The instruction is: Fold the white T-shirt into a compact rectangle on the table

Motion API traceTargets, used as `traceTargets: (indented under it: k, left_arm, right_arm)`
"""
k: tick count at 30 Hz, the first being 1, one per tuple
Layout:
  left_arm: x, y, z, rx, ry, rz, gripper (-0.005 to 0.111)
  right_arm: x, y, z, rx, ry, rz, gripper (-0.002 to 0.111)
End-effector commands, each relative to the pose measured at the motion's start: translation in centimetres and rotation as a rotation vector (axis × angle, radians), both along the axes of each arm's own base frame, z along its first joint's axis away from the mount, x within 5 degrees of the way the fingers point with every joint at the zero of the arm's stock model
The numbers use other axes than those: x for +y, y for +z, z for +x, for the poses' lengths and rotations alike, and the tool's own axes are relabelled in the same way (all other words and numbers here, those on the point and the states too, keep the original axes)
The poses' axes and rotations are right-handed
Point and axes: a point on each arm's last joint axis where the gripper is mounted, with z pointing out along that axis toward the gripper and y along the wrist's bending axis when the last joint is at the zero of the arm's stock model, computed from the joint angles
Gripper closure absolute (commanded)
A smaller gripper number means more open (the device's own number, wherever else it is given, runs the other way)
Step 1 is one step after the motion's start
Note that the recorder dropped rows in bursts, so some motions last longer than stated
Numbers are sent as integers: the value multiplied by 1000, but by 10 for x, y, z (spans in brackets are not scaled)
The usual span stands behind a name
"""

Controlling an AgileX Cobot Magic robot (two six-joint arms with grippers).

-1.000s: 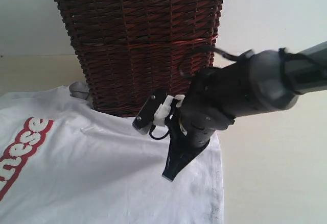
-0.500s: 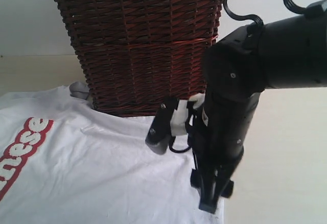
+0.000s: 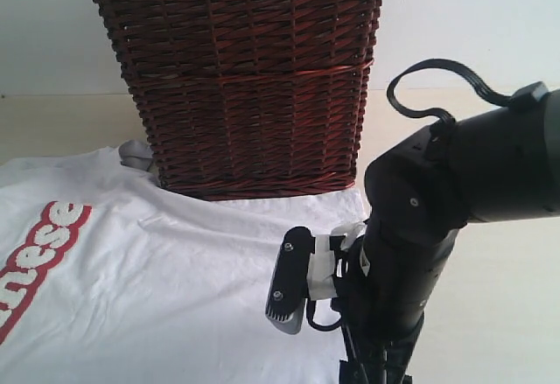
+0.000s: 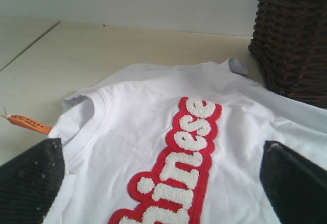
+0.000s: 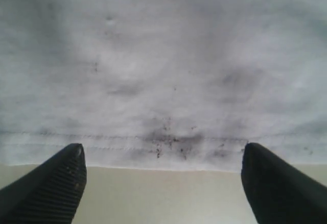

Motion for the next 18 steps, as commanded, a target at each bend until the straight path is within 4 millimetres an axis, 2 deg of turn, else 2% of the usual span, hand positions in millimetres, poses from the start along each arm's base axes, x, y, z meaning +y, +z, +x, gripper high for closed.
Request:
traceTargets:
  k: [1, 6, 18]
  left_arm:
    - [-1, 2, 0, -17, -8, 0, 2]
    - [-1, 2, 0, -17, -8, -1, 2]
    - [-1, 2, 0, -17, -8, 0, 2]
  right_arm:
    - [-2, -11, 6, -26, 31, -34, 28]
    - [-4, -13, 12, -93, 11, -62, 28]
    - [-2, -32, 14, -61, 13, -78, 28]
